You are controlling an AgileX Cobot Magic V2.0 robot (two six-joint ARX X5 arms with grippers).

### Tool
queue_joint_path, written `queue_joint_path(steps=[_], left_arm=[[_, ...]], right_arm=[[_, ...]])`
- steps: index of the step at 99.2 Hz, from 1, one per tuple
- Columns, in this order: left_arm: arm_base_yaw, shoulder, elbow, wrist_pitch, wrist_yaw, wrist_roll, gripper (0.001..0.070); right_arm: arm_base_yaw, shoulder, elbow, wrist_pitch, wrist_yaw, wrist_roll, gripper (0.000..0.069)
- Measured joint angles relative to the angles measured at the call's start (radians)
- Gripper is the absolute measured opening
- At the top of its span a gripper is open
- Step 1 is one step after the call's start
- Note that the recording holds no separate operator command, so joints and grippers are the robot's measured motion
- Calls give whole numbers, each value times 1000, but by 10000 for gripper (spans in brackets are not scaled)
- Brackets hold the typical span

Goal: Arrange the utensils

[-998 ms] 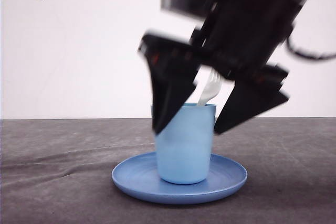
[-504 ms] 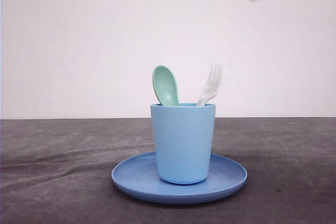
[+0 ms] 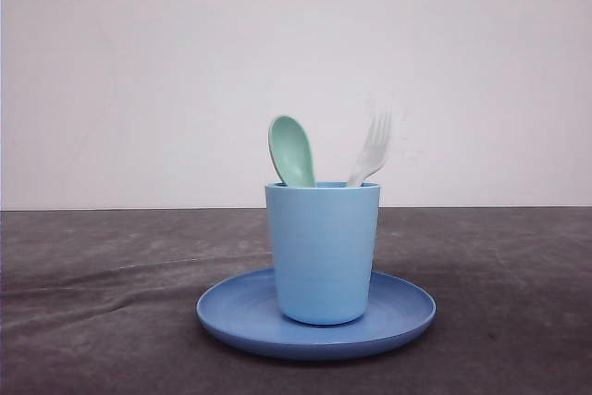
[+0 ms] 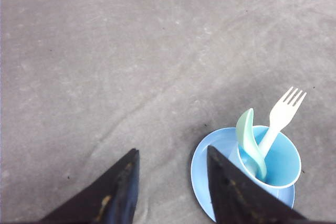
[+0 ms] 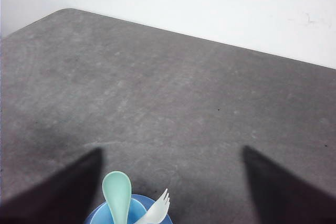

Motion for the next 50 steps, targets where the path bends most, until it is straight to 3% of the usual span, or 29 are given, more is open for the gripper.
queue_joint_path(steps=[6,11,17,28,50], left_arm=[[0,0,0,3,0,0,93],[0,0,0,8,0,0,51],[0,0,0,12,0,0,31],[0,0,0,13,0,0,23],[0,0,0,6,0,0,23]], right_arm=[[0,0,0,0,1,-3,298],[0,0,0,0,16,-7,156],[0,0,0,-1,38,-10,64],[0,0,0,0,52,-10,13],[0,0,0,0,52,-10,4]])
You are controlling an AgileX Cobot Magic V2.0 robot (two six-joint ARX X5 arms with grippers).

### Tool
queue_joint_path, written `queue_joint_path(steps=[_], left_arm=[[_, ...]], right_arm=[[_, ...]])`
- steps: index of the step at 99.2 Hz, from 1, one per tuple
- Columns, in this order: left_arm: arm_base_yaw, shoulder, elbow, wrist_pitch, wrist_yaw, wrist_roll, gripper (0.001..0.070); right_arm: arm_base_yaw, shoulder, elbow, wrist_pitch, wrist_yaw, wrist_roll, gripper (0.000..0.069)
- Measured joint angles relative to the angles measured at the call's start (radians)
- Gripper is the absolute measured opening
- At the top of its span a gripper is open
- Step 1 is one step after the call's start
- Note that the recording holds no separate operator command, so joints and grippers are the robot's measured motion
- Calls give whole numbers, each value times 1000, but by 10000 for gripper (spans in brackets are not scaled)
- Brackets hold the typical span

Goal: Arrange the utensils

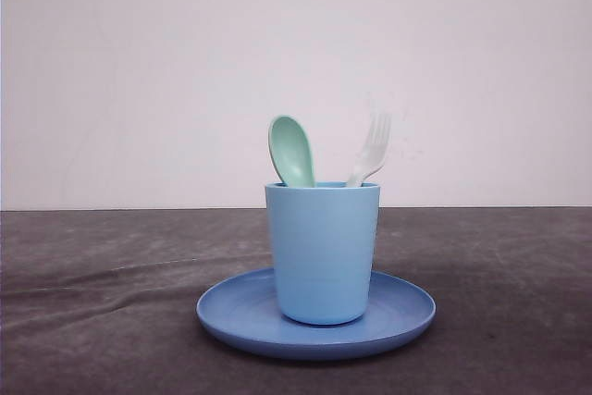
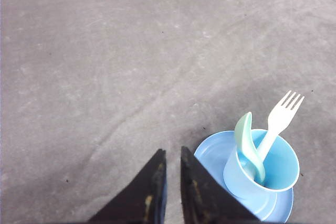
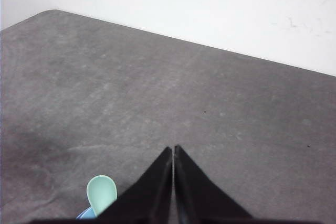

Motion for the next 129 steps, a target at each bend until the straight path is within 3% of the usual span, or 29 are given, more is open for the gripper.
queue_joint_path(steps=[51,67,91,108,129], left_arm=[[0,0,0,0,0,1,23],[19,0,0,36,-24,49,23],[155,-21,-36,190,-20,138,23],[307,-109,-177,293,42,155,23],[470,-275,-383,340,54,159,23]], right_arm=[[0,0,0,0,0,0,4],[0,0,0,0,0,0,4],[0,0,0,0,0,0,4],[0,0,0,0,0,0,4],[0,0,0,0,0,0,4]])
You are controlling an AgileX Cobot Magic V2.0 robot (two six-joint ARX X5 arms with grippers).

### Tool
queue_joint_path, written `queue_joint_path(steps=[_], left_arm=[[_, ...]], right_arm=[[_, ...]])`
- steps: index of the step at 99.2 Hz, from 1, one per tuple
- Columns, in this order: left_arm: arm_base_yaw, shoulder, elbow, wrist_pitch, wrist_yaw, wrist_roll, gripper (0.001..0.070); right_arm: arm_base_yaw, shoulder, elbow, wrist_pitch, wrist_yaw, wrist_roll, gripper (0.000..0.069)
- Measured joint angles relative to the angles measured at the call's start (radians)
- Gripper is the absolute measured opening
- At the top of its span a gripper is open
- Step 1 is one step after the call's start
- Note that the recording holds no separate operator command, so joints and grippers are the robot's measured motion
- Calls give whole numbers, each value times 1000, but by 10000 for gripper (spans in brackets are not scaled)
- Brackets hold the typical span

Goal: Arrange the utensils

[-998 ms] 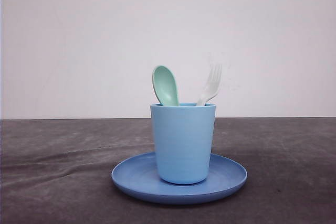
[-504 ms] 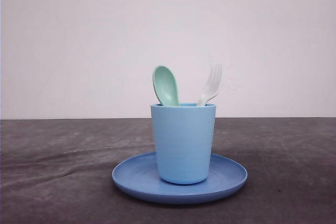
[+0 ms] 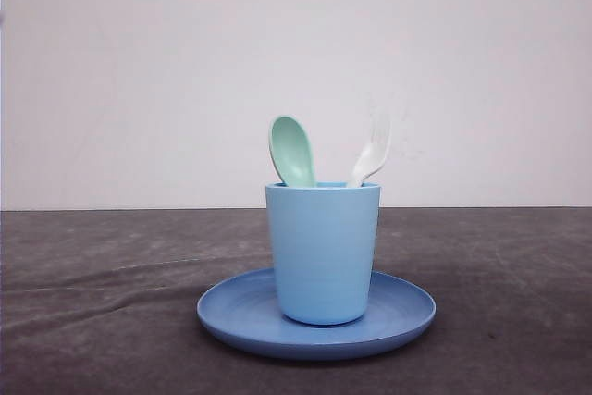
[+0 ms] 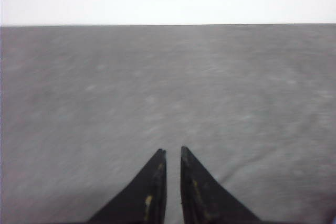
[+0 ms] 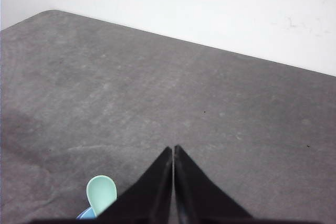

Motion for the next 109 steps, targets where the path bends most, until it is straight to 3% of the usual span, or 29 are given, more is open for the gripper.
queue_joint_path(steps=[27,50,76,109], left_arm=[[128,-245,-259,2,3,0,23],[176,-430,-412,-7,26,2,23],[204,-565,-455,-47,29,16,23],[206,-564,-455,-48,32,33,23]], right_arm=[[0,0,0,0,0,0,4],[0,0,0,0,0,0,4],[0,0,0,0,0,0,4],[0,0,0,0,0,0,4]])
